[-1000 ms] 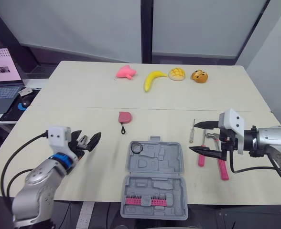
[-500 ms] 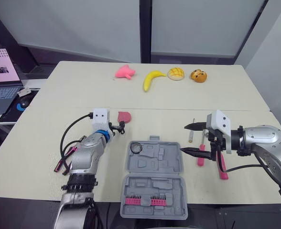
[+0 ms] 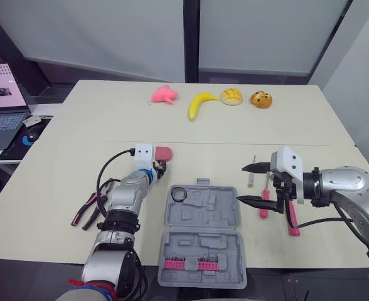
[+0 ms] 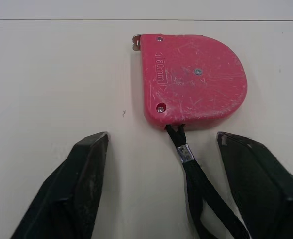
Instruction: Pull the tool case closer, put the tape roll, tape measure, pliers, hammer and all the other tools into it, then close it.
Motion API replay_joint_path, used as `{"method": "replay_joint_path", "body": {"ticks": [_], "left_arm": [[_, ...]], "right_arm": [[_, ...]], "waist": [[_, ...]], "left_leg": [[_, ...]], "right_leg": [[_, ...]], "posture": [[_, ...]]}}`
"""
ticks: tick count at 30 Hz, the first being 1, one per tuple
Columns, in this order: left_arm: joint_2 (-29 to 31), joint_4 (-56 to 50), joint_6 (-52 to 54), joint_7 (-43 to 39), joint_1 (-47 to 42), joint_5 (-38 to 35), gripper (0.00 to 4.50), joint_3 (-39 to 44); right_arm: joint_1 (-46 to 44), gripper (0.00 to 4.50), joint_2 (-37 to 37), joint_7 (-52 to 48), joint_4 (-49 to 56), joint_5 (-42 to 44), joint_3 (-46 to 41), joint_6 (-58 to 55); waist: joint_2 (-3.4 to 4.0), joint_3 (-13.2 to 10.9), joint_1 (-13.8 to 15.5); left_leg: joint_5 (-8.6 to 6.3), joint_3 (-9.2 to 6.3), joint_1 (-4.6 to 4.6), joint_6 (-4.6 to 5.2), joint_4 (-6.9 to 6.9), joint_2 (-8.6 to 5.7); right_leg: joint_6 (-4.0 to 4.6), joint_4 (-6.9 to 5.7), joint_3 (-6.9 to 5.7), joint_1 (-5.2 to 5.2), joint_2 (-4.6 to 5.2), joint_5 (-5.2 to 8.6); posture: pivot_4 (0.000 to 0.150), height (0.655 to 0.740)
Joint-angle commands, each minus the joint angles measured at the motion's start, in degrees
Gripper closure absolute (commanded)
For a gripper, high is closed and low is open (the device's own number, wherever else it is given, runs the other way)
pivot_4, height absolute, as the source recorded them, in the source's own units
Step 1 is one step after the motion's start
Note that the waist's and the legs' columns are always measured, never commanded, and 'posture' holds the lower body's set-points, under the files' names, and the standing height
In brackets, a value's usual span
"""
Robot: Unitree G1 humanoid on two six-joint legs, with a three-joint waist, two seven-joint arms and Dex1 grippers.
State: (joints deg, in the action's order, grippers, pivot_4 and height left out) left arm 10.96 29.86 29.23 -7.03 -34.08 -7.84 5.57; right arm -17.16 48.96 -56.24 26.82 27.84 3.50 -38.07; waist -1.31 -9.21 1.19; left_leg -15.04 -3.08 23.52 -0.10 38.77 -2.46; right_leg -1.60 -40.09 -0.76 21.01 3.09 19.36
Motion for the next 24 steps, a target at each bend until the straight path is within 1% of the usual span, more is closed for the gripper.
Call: {"method": "replay_joint_path", "body": {"ticks": [1,4,8,12,15,18,24], "left_arm": [[-0.9,0.5,0.6,-0.3,-0.1,-0.8,2.38,0.8],[-1.0,-0.2,0.9,-0.5,0.5,-0.8,3.34,1.2],[-0.8,-1.4,1.0,-0.9,1.8,-0.6,4.47,1.5],[0.2,-4.0,0.9,-2.2,4.3,-0.2,4.47,1.0],[1.1,-9.1,1.5,-4.5,7.7,-0.4,4.47,0.2],[2.9,-17.2,3.0,-8.1,12.9,-0.9,4.47,-1.4],[11.0,-40.1,8.3,-16.8,31.1,-3.4,4.47,-3.7]], "right_arm": [[0.1,0.00,0.8,0.0,2.3,0.3,-1.3,0.3],[0.2,0.00,0.8,0.0,2.4,0.3,-1.2,0.4],[0.5,0.00,0.8,0.1,2.6,0.2,-1.2,0.3],[0.7,0.00,0.8,0.0,2.7,0.2,-1.1,0.3],[0.9,0.00,1.0,-0.1,3.1,0.4,-1.0,0.2],[1.2,0.00,1.3,-0.5,3.7,0.7,-1.0,0.0],[2.6,0.00,2.9,-2.1,7.1,2.7,-0.9,-1.6]], "waist": [[0.00,0.0,0.0],[0.00,0.0,0.0],[0.00,0.0,0.0],[0.00,0.0,0.0],[0.01,0.0,0.0],[0.02,0.0,-0.3],[0.07,0.0,-0.9]], "left_leg": [[0.00,0.00,0.00,0.00,0.00,0.00],[0.01,0.00,0.00,-0.02,0.01,-0.01],[0.01,0.00,0.00,-0.03,0.01,-0.01],[0.02,0.01,0.00,-0.03,0.01,-0.01],[0.02,0.00,0.00,-0.05,0.01,0.00],[0.02,0.01,0.00,-0.05,0.00,0.00],[-0.04,-0.01,0.01,0.03,-0.04,0.02]], "right_leg": [[0.00,0.00,0.00,0.00,0.01,0.00],[0.00,0.00,0.00,-0.01,0.01,0.00],[-0.01,0.00,0.00,-0.01,0.01,0.00],[-0.01,0.00,0.01,-0.01,0.01,0.00],[-0.01,0.00,0.01,0.00,0.01,0.00],[0.00,0.01,0.04,0.01,0.01,0.00],[0.00,0.07,0.07,0.03,0.01,0.00]], "posture": [[0.150,0.7193],[0.150,0.7193],[0.150,0.7193],[0.150,0.7193],[0.150,0.7193],[0.150,0.7193],[0.150,0.7193]]}}
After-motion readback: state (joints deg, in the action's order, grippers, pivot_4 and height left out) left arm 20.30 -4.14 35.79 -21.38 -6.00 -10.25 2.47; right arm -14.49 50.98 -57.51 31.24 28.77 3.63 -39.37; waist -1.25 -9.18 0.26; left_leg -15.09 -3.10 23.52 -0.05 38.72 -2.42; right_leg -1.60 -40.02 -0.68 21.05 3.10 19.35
